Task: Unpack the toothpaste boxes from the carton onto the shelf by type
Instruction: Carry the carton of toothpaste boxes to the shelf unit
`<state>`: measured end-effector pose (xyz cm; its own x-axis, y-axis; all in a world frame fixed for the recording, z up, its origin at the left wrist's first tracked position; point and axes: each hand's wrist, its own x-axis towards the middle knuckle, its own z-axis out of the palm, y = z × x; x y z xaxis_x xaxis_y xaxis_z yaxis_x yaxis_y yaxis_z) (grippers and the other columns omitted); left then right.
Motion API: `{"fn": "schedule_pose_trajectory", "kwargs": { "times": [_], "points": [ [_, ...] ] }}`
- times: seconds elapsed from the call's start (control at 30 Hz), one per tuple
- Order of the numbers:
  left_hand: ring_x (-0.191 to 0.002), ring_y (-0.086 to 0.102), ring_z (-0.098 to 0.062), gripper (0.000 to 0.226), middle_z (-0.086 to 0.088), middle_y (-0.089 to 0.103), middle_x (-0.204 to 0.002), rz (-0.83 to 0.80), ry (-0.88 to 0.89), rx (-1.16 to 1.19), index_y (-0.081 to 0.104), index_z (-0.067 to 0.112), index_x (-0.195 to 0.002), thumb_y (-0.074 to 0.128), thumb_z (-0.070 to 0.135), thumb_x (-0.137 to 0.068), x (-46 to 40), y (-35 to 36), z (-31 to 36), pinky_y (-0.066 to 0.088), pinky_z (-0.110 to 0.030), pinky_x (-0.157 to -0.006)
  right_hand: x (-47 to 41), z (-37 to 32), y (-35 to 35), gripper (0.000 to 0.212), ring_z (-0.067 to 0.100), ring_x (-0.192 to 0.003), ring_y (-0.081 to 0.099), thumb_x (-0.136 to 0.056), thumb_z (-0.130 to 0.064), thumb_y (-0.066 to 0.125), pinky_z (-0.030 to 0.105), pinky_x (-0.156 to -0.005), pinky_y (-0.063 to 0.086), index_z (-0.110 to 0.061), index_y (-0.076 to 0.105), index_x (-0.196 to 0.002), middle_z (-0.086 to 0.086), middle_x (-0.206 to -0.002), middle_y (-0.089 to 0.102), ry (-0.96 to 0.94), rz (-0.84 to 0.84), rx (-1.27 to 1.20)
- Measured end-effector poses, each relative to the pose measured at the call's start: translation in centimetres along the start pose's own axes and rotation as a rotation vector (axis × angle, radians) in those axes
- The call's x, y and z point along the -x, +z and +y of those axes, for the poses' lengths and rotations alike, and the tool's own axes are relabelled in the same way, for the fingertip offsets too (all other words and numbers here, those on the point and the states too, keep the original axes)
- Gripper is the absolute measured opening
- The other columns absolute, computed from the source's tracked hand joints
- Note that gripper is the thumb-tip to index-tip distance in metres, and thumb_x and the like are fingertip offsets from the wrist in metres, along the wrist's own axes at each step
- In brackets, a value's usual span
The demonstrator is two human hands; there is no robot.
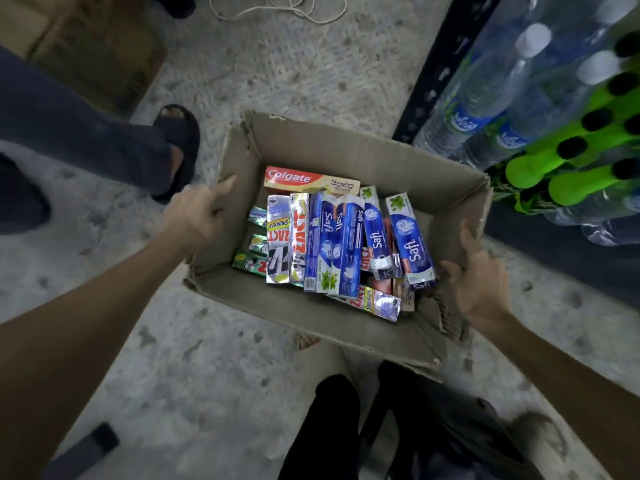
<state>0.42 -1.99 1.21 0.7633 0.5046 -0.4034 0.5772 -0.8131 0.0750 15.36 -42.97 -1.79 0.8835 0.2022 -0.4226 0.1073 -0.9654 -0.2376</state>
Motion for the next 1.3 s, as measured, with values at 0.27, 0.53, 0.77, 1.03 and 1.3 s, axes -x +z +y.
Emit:
{"fn": "schedule_pose_trajectory", "kwargs": {
  "times": [0.27,0.53,0.77,1.03,1.3],
  "points": [
    [-0.087,0.068,-0.042,0.072,-0.02,0.073,-0.099,0.04,0.046,0.048,0.044,0.034,-0.151,0.066,0.017,-0.084,6.0,1.9,6.9,0.056,-0.045,-0.077,4.1,8.3,-5.6,0.078,0.046,-0.098,0.063,-0.094,-0.015,0.065,0.045,-0.074,0.05,-0.027,0.023,-0.158,0.029,-0.106,0.067,0.004,0.034,0.021],
    [-0.098,0.067,-0.043,0.075,-0.021,0.071,-0.112,-0.01,0.1,0.004,0.035,0.039,-0.154,0.065,0.024,-0.087,10.4,2.2,14.5,0.056,-0.046,-0.081,7.2,17.0,-9.7,0.078,0.046,-0.103,0.061,-0.095,-0.014,0.06,0.047,-0.084,0.052,-0.034,0.02,-0.159,0.028,-0.114,0.062,0.08,0.002,0.008],
    [-0.096,0.065,-0.044,0.071,-0.024,0.069,-0.109,-0.067,0.096,0.018,0.035,0.036,-0.155,0.059,0.016,-0.091,13.2,2.9,22.7,0.05,-0.043,-0.078,8.2,24.6,-11.2,0.081,0.045,-0.095,0.063,-0.094,-0.015,0.059,0.044,-0.075,0.049,-0.039,0.016,-0.159,0.029,-0.101,0.064,0.126,0.016,-0.013],
    [-0.092,0.067,-0.045,0.073,-0.026,0.071,-0.103,-0.079,0.212,0.046,0.035,0.026,-0.156,0.057,0.008,-0.089,12.8,5.6,31.1,0.046,-0.052,-0.089,7.3,34.3,-10.2,0.067,0.047,-0.081,0.064,-0.09,-0.017,0.06,0.04,-0.061,0.045,-0.033,0.038,-0.151,0.029,-0.09,0.066,0.176,0.021,0.046],
    [-0.091,0.068,-0.044,0.076,-0.025,0.071,-0.107,-0.115,0.299,0.008,0.032,0.033,-0.157,0.056,0.013,-0.088,9.1,11.5,36.6,0.053,-0.044,-0.07,4.2,40.7,-6.9,0.038,0.042,-0.066,0.061,-0.088,-0.022,0.067,0.038,-0.051,0.043,-0.02,0.056,-0.124,0.022,-0.083,0.066,0.257,0.038,0.109]
  ]
}}
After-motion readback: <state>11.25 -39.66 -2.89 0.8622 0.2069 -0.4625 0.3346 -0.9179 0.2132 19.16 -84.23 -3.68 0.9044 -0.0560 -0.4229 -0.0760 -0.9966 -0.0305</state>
